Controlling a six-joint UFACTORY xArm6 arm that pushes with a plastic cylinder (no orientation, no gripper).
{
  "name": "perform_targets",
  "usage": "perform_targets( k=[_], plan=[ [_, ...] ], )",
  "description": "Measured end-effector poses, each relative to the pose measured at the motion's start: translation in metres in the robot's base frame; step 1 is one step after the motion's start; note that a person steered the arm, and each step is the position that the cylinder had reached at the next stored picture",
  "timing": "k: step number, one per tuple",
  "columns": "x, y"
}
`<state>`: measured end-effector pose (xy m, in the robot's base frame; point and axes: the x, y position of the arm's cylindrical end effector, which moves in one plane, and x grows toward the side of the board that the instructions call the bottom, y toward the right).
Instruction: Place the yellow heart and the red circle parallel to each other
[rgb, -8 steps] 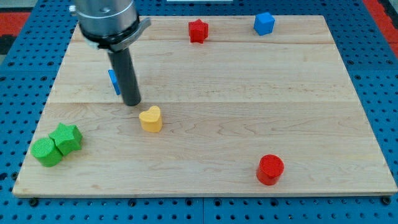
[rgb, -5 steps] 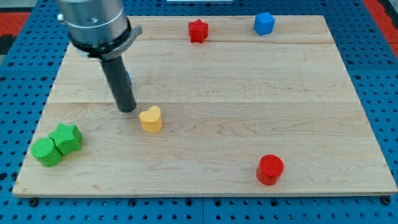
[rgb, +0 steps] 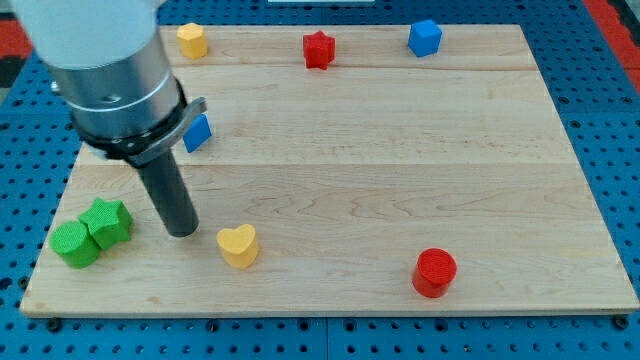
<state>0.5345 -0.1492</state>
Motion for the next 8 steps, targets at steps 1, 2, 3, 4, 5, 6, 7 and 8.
perform_targets(
  k=[1, 2, 3, 4, 5, 6, 7, 8],
  plan=[
    [0.017, 0.069],
    [0.034, 0.069],
    [0.083, 0.034],
    [0.084, 0.057],
    [0.084, 0.109],
    [0.085, 0.121],
    [0.085, 0.121],
    [0.085, 0.122]
  ],
)
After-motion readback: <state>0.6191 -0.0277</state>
